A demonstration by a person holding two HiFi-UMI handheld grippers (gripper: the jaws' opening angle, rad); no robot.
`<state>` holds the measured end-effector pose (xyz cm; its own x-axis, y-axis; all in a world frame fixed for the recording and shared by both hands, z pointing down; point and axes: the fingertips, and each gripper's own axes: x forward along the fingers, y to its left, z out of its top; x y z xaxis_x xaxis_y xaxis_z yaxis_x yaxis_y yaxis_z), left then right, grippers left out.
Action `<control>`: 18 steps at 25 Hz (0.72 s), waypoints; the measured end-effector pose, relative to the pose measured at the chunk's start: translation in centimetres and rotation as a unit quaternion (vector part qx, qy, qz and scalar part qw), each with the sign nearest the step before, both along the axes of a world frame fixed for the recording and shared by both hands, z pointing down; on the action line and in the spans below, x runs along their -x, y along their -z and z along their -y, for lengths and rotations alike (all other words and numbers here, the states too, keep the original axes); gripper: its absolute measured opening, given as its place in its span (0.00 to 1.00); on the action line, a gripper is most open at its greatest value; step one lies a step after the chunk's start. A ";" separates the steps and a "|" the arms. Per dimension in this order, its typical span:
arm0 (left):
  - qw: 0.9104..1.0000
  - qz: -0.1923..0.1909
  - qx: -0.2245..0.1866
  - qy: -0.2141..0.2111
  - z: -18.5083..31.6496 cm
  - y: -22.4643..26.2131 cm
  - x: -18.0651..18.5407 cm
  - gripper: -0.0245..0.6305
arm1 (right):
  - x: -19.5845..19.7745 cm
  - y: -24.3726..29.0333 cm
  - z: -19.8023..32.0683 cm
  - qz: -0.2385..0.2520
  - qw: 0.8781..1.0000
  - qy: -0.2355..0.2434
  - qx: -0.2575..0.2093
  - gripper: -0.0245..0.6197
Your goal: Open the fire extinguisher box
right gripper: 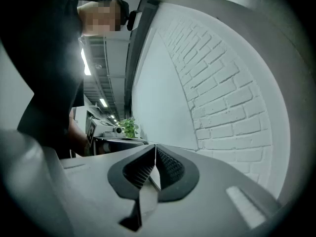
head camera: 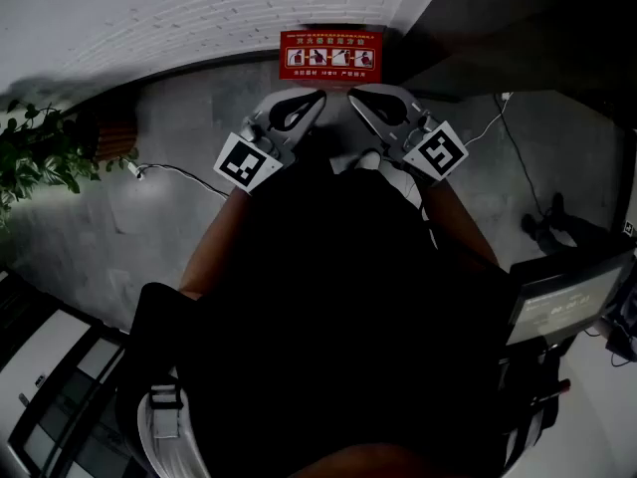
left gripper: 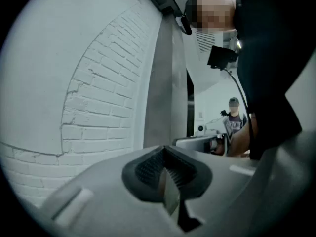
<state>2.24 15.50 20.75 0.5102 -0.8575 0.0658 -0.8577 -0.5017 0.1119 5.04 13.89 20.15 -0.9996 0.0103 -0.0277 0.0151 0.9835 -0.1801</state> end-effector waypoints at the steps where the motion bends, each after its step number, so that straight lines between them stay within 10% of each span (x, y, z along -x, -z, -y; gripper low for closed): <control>1: 1.000 -0.002 -0.002 -0.002 0.5 -0.2 1.1 0.04 | 1.1 -0.3 0.5 -0.004 1.000 -0.002 0.000 0.05; 18: 0.994 -0.042 0.042 -0.091 9.2 -6.3 14.0 0.04 | 13.6 -6.2 11.3 -0.077 0.989 -0.111 0.051 0.05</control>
